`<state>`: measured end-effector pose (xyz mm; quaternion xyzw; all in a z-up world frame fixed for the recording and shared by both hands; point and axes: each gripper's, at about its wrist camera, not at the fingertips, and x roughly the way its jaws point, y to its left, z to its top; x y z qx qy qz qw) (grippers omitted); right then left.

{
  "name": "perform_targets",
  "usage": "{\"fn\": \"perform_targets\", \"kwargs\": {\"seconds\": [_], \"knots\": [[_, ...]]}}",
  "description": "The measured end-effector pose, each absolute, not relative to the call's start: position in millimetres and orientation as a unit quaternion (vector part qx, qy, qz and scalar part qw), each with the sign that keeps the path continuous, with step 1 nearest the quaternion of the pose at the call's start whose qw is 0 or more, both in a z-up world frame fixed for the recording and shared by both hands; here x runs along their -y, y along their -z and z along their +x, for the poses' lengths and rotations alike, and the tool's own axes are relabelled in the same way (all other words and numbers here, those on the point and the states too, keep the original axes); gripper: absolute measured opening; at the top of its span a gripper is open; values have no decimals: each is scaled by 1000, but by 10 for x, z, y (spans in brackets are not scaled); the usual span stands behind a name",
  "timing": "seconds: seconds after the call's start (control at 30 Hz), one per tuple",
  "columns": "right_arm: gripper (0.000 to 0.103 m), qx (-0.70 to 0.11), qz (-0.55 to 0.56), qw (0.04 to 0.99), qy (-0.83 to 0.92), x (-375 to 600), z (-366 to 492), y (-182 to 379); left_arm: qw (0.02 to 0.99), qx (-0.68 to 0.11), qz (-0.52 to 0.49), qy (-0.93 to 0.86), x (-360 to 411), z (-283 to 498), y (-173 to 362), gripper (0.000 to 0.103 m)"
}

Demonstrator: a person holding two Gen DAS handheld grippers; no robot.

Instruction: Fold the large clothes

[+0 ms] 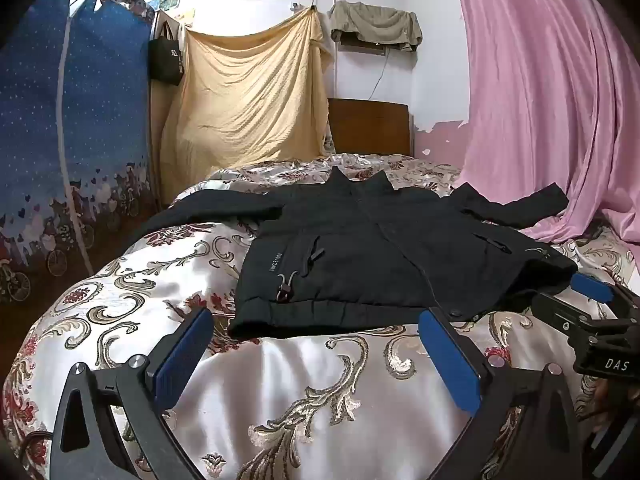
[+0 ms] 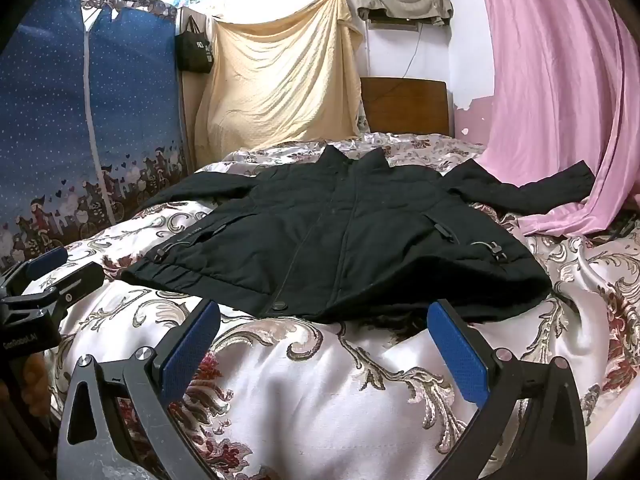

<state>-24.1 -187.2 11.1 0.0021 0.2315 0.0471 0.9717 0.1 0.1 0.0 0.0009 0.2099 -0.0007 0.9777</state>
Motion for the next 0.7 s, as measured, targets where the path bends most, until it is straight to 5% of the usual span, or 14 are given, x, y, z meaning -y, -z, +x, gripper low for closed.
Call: {"fn": "perform_targets", "kwargs": {"seconds": [0.7], "knots": [[102,-234,2,971,-47,1866,-238,-102,978,-209,1,-1,0,2,2,103]]}}
